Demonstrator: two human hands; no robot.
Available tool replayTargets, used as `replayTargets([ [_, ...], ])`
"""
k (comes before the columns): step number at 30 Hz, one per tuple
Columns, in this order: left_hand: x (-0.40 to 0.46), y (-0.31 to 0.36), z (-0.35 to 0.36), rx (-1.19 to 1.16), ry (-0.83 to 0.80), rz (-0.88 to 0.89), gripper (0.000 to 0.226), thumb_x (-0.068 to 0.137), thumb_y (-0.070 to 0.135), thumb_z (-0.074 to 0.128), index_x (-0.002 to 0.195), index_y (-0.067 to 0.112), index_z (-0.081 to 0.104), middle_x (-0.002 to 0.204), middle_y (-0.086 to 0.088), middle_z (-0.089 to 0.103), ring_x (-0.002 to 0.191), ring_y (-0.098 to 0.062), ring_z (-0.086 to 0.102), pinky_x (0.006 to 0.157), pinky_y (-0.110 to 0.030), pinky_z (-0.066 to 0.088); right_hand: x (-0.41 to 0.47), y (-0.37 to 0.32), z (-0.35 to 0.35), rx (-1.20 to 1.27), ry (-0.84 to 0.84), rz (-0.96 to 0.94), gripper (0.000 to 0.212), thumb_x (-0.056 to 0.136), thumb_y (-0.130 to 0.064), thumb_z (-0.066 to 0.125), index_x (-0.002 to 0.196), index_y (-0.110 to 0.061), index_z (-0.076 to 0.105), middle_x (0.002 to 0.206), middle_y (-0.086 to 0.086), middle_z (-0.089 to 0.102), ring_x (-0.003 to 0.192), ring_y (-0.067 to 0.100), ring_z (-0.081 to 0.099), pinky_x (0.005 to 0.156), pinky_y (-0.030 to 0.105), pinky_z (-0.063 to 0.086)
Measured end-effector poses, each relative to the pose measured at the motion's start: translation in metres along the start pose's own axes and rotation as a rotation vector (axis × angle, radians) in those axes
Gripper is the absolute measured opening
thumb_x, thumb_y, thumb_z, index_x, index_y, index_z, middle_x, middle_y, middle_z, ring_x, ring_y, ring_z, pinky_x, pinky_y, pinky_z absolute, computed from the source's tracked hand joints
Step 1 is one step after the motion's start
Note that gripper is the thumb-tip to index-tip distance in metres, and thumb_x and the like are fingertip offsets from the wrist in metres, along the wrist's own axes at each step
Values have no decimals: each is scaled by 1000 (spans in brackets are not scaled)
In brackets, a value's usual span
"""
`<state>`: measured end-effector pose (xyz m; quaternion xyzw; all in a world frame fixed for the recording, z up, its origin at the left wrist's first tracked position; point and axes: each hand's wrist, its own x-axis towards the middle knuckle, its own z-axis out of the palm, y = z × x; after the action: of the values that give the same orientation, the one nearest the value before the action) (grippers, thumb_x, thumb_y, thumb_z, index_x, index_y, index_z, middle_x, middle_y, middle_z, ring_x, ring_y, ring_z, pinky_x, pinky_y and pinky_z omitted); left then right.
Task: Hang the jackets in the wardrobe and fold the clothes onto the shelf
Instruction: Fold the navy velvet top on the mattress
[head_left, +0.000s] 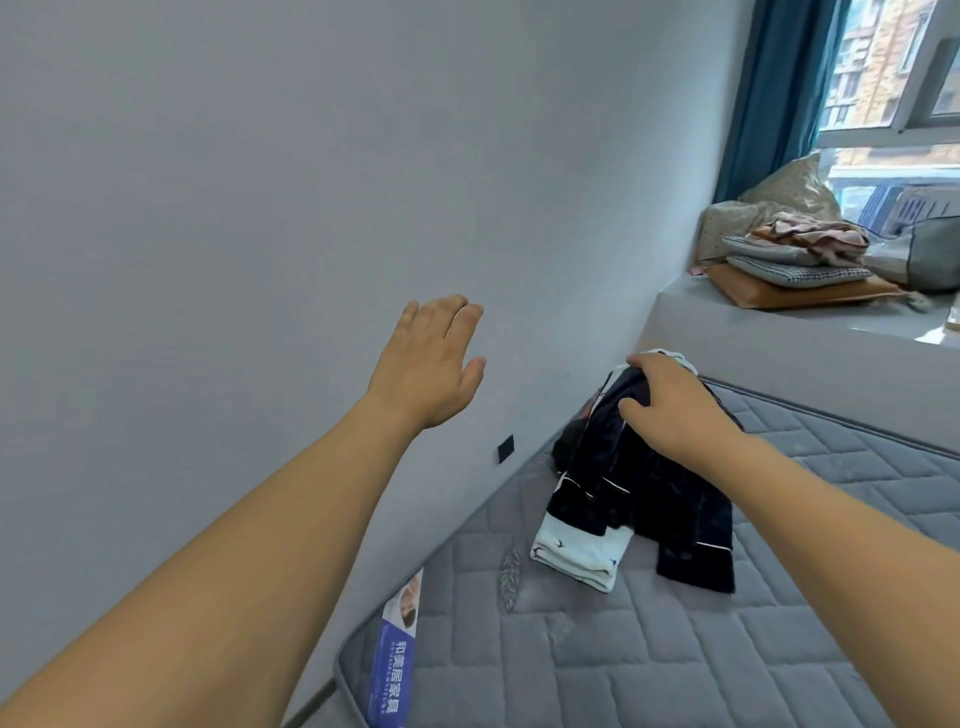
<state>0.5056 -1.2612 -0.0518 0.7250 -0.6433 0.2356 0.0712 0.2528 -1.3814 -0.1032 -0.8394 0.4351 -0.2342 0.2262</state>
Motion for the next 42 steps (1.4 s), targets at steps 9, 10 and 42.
replayTargets([
  [9,130,21,200,-165,-169,124,58,99,33,45,151,12,30,157,-10,27,144,-27,25,120,-46,14,97,140,89,-31,45,307,60,90,-20,57,147,-13,37,149,7,42,133,27,44,106,37,36],
  [10,140,26,233,-192,-207,130,58,99,32,45,151,12,29,158,-11,26,144,-27,24,120,-46,13,108,158,107,-38,41,351,61,90,-20,57,147,-13,36,149,8,41,133,28,44,106,39,37],
  [42,73,256,845,-254,-109,170,88,74,72,43,148,24,33,139,-12,36,111,-36,42,94,-62,33,123,599,495,-407,262,345,60,91,-41,54,147,-25,40,147,19,34,134,42,35,113,56,26],
])
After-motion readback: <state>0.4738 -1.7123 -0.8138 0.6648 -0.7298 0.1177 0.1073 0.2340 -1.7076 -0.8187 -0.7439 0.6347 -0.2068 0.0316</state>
